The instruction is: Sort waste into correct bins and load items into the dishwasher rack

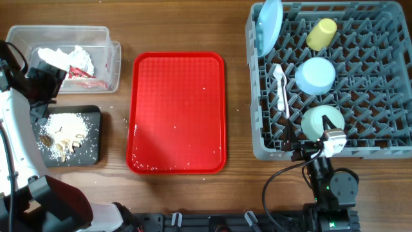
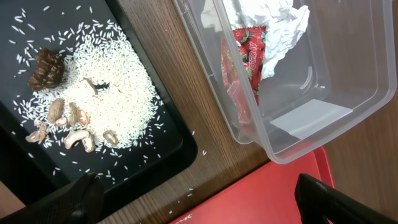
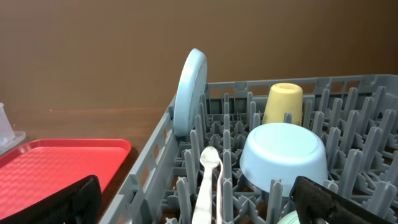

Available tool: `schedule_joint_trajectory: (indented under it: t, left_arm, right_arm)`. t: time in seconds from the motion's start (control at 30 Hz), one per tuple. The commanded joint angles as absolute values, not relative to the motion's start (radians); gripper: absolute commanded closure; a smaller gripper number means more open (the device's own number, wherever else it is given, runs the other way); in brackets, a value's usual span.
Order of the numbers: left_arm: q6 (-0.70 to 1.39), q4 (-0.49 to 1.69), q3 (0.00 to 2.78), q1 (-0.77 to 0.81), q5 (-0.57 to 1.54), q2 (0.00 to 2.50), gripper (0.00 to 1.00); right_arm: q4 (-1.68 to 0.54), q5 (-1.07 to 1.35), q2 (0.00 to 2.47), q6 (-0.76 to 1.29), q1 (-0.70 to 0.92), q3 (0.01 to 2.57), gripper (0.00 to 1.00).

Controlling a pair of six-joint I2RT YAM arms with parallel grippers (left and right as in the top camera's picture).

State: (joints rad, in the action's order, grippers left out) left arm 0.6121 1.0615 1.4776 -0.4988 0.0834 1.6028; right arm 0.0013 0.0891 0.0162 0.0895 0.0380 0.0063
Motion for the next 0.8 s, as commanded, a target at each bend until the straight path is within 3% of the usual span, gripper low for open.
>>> schedule_joint_trajectory:
  t: [0.0, 0.43, 0.77]
  left_arm:
    - [0.614, 1.062, 1.489, -0.504, 0.085, 1.606, 0.00]
    - [0.572, 1.129, 1.380, -0.445, -0.053, 1.563, 0.00]
    - [0.448, 0.559, 0.727, -0.248, -0.095, 1.177, 0.00]
  right_arm:
    - [0.007, 0.101, 0.004, 0.106, 0.043, 0.005, 0.00]
    - [0.007, 0.102, 0.004, 0.106, 0.043, 0.005, 0.00]
    - [0.007, 0.102, 0.005, 0.106, 0.043, 0.005, 0.00]
